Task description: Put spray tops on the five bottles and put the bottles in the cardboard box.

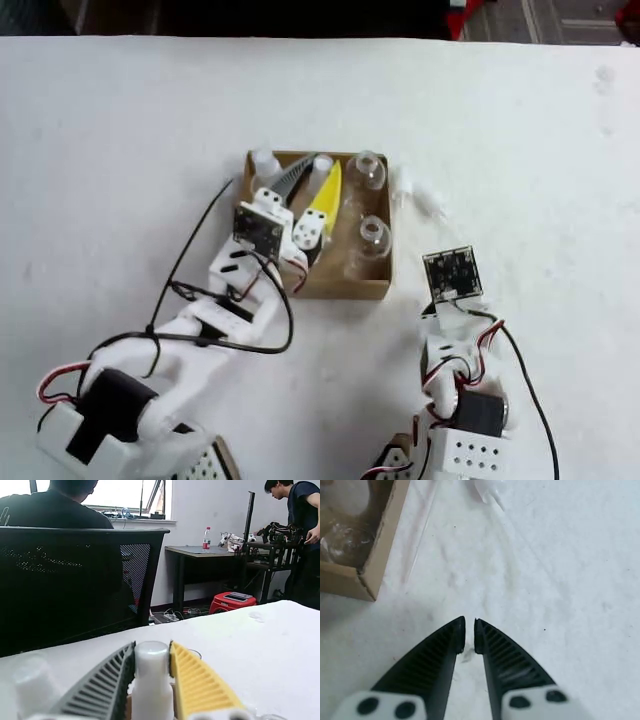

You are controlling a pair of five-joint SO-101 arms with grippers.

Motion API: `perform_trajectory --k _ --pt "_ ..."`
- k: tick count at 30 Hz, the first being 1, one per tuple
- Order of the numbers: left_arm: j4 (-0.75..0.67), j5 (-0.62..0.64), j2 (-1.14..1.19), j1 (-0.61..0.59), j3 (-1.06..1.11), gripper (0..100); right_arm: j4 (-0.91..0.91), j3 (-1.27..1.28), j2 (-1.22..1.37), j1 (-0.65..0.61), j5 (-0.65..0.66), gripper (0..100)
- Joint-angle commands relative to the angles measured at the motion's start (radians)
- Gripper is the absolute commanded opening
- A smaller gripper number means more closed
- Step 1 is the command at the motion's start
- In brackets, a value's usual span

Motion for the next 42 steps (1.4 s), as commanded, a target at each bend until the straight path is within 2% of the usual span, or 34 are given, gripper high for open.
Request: perform_trajectory --k 1,16,21,24,29,42 --pt "0.023 0.015 0.004 0.013 0.012 2 0.004 0.009 -0.004 -0.008 0.017 1.8" --pt "0.026 0.015 -0.024 0.007 0.028 2 0.004 0.009 -0.004 -0.008 0.017 1.8" --pt "0.029 0.017 -0.105 -0.010 0.071 10 0.004 0.009 -0.004 -0.008 0.017 1.8" --pt "0.094 0.025 -0.142 -0.010 0.072 14 0.004 0.009 -0.004 -0.010 0.017 1.8" --pt "0.178 0.066 -0.188 -0.010 0.055 14 0.004 0.009 -0.004 -0.010 0.017 1.8" --pt "0.201 0.068 -0.335 -0.042 0.054 14 0.004 0.009 -0.004 -0.010 0.017 1.8"
